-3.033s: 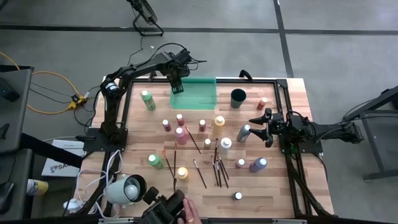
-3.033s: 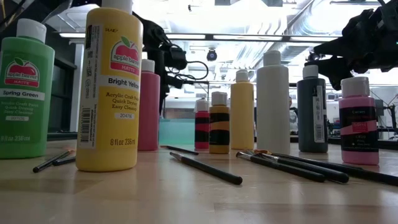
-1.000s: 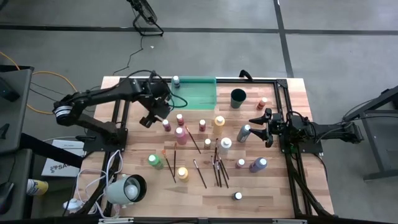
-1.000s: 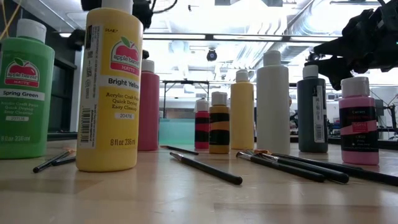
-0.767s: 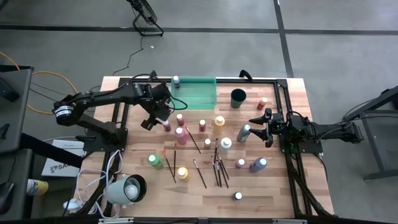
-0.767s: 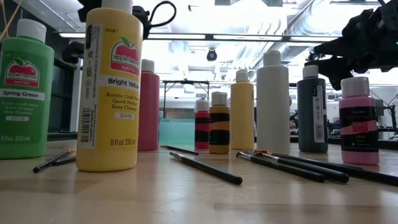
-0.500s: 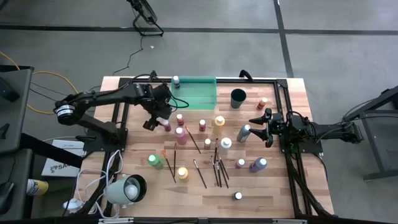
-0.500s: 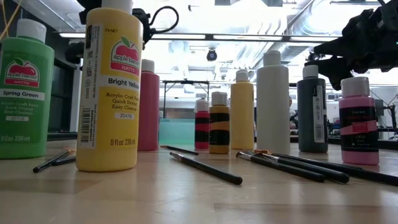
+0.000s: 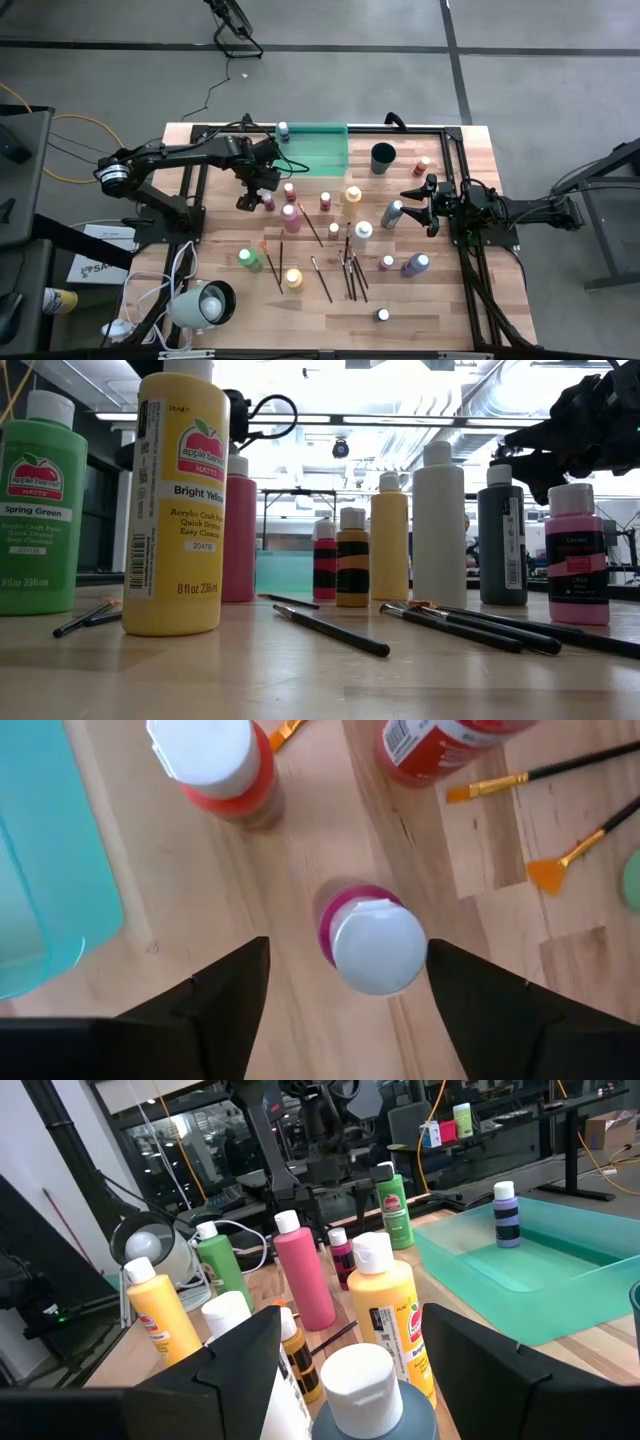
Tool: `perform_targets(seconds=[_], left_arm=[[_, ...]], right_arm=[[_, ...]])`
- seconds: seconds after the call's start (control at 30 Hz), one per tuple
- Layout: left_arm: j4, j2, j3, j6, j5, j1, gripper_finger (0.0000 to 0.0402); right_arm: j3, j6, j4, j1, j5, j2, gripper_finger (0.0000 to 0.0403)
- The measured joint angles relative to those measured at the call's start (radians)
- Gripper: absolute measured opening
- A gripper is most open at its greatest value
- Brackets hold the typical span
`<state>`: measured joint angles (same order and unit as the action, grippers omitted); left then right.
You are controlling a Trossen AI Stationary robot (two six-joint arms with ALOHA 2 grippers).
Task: Pick & Place Paint Supplies
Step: Put the dark pink paint bottle into the green bin
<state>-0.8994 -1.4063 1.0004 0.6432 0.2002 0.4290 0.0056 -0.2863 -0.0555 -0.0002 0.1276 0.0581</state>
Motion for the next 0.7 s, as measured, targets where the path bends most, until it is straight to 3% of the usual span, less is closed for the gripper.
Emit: perform_targets(seconds=[0.37,0.7], left_arm=[[0.087,0.011,-0.075,-0.058,0.05,-0.015,0.0221],[0.13,0.058,-0.081,-0.046,-0.003,-0.017,0.0221]], right_arm=[[0.0,0.0,0.0,0.0,0.0,0.0,0.0237],[0.0,0.0,0.0,0.0,0.0,0.0,0.0237]])
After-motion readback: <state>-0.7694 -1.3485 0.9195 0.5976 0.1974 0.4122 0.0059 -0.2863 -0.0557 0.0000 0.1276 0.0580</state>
